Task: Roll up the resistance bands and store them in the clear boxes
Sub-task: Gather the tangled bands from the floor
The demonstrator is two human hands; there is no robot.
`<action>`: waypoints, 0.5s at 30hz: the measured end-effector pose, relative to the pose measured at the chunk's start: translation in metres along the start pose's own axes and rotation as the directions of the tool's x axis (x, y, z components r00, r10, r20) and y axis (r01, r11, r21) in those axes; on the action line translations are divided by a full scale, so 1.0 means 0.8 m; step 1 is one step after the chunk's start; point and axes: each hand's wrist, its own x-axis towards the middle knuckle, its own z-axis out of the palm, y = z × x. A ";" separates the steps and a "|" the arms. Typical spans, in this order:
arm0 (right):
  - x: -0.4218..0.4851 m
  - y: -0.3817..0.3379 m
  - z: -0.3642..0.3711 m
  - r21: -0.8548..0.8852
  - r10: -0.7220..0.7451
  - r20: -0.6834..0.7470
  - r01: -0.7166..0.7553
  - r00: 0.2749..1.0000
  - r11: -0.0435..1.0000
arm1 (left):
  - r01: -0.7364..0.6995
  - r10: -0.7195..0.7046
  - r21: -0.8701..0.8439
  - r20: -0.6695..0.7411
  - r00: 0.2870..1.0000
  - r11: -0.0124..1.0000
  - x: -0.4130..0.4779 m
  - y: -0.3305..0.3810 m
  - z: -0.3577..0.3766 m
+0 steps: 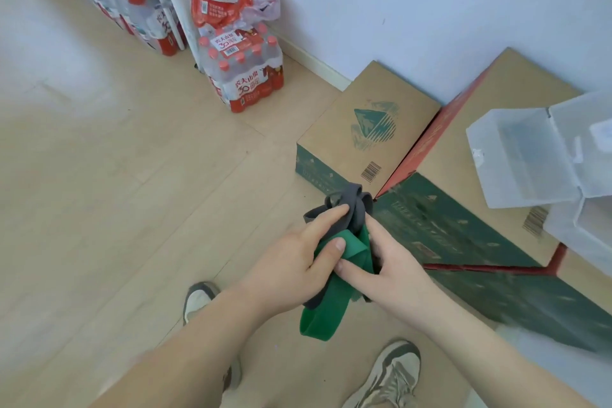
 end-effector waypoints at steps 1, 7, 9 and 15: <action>-0.004 0.009 0.004 -0.005 -0.007 -0.007 0.007 1.000 1.000 | -0.005 0.005 -0.007 -0.005 1.000 1.000 -0.002 -0.006 0.009; -0.056 0.010 0.019 0.010 -0.043 -0.047 0.043 0.998 0.999 | -0.045 0.044 -0.012 -0.065 0.997 0.999 -0.049 0.007 0.036; -0.075 0.002 0.016 -0.007 -0.041 -0.044 0.041 0.998 0.999 | -0.047 0.043 -0.040 -0.087 0.995 0.998 -0.068 0.023 0.037; -0.111 -0.021 0.009 -0.079 -0.075 -0.054 0.070 0.996 0.994 | -0.006 -0.028 -0.278 -0.118 0.993 0.961 -0.092 0.064 0.029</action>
